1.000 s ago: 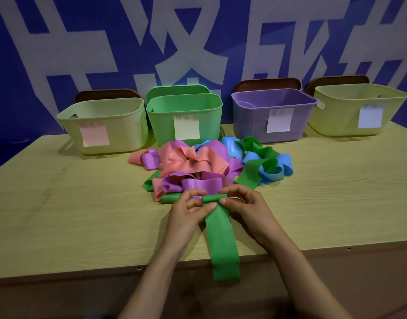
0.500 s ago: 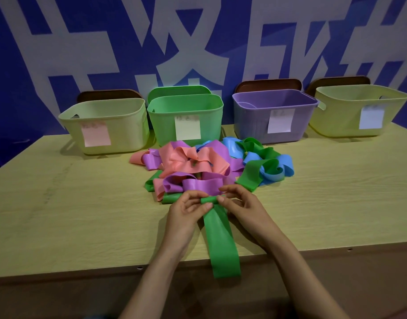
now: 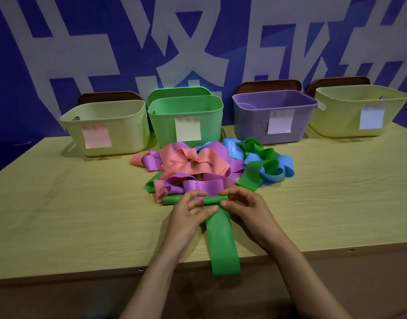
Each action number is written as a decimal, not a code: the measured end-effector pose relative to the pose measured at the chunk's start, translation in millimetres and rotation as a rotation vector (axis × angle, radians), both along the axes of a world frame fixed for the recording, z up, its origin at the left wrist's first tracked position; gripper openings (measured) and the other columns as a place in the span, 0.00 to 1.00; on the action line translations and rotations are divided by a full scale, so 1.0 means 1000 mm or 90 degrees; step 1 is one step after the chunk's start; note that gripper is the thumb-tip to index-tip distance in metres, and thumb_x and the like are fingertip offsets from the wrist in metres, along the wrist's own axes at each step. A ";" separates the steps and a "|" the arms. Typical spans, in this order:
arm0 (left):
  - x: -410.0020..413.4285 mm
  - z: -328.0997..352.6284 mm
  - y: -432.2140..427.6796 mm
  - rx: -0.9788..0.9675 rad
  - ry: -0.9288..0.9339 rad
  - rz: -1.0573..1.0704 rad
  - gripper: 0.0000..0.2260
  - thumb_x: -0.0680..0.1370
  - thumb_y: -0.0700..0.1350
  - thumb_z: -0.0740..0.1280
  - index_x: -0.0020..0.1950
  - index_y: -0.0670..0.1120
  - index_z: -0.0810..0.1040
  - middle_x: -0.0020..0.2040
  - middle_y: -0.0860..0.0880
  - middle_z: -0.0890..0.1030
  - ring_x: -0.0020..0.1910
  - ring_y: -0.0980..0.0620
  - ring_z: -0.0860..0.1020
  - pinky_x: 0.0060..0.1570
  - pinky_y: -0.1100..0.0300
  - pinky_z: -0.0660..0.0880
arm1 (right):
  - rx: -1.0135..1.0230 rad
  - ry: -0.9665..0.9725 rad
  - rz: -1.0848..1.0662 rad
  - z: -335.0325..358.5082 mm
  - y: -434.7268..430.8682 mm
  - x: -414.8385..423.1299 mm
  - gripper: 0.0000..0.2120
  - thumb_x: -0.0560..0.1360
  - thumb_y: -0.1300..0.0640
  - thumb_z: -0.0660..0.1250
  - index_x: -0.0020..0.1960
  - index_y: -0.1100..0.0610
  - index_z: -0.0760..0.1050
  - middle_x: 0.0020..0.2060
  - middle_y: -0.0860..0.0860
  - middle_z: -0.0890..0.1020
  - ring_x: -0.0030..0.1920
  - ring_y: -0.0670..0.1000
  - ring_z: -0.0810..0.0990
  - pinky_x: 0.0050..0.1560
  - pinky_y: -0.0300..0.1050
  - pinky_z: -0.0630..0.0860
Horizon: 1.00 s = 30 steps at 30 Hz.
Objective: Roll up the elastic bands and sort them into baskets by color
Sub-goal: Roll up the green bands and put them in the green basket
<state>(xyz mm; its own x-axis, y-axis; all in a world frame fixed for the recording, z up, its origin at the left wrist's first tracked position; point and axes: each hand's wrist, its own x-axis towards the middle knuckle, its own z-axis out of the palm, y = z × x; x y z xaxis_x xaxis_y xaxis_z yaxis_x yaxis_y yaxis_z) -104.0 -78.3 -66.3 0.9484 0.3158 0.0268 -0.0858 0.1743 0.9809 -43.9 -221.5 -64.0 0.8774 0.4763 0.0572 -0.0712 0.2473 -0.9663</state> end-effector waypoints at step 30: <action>0.000 -0.005 0.002 -0.017 -0.008 0.036 0.09 0.73 0.40 0.70 0.52 0.42 0.76 0.48 0.44 0.83 0.48 0.50 0.82 0.46 0.58 0.77 | -0.014 -0.013 0.009 0.001 0.000 -0.001 0.10 0.70 0.75 0.67 0.49 0.65 0.79 0.40 0.61 0.81 0.43 0.55 0.81 0.45 0.43 0.79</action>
<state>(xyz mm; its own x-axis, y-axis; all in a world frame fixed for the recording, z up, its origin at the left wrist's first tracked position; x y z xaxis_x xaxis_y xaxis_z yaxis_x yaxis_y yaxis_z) -103.7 -76.6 -71.0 0.9286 0.3699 0.0289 -0.1081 0.1951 0.9748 -45.2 -221.8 -63.2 0.8691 0.4904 0.0645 -0.0547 0.2249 -0.9728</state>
